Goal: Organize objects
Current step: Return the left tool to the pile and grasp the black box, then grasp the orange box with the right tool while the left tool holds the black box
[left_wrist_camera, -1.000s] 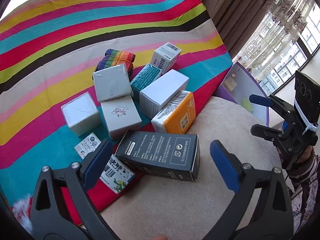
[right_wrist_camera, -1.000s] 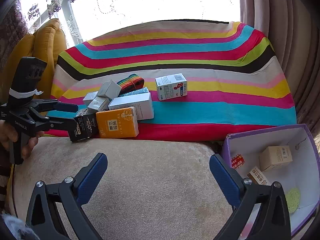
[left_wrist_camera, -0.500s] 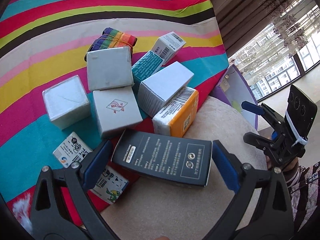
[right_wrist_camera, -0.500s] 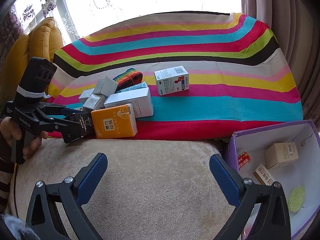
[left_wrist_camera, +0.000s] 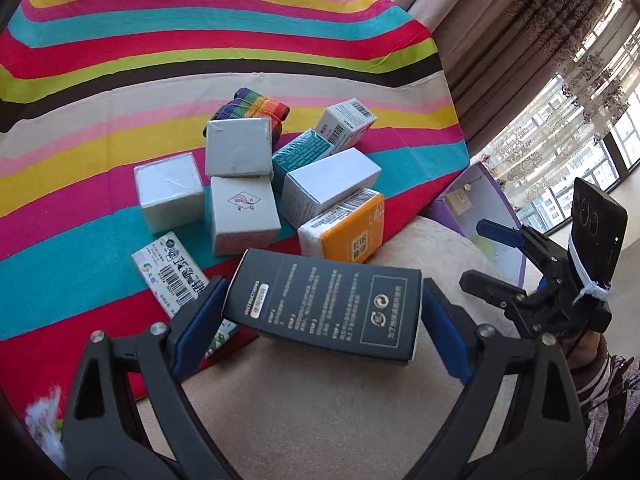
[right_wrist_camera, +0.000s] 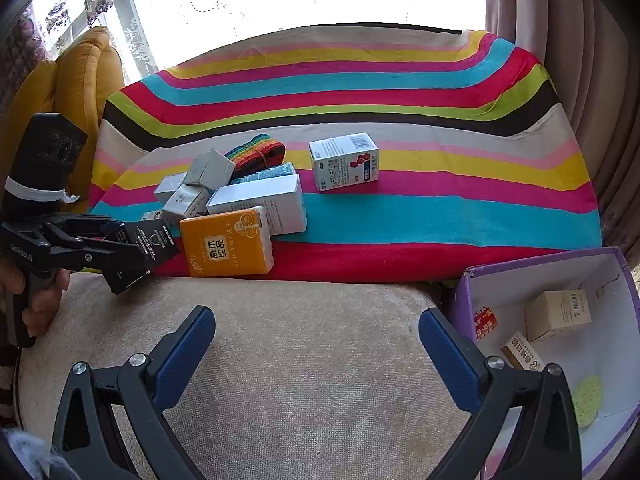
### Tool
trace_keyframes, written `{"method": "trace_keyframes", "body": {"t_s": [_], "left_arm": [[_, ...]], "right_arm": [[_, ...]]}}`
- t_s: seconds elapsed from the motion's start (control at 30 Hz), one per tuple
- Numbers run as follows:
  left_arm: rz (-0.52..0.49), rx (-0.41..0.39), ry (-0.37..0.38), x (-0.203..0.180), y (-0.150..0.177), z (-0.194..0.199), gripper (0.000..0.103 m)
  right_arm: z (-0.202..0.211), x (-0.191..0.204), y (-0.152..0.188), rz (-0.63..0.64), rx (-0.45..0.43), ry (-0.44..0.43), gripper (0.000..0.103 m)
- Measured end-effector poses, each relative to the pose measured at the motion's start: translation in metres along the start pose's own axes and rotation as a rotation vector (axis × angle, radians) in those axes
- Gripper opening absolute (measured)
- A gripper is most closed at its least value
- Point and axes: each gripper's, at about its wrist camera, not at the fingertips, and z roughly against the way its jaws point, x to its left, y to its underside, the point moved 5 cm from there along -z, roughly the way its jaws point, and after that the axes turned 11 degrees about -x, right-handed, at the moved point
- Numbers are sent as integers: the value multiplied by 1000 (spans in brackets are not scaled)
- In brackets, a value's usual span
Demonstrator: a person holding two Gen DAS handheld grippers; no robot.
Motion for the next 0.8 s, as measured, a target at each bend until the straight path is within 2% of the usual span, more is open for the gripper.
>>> {"method": "trace_keyframes", "body": {"t_s": [0.1,0.17,0.33,0.53,0.8], "left_arm": [[77,-103,-105,10,-8,15,94],[132,-166,-202,18,-12,23,94],[242,-301,-382,38,-5,38,94],[281,-365,-436,50,2,43,94],[316,-379,-421,58,7,46,94]], "right_arm": [[-6,8,-4,9,7,2,103],[-11,16,-5,21,21,6,103],[-28,37,-11,55,50,21,103],[-51,62,-20,106,77,13,103],[-81,88,-27,171,115,41,103]]}}
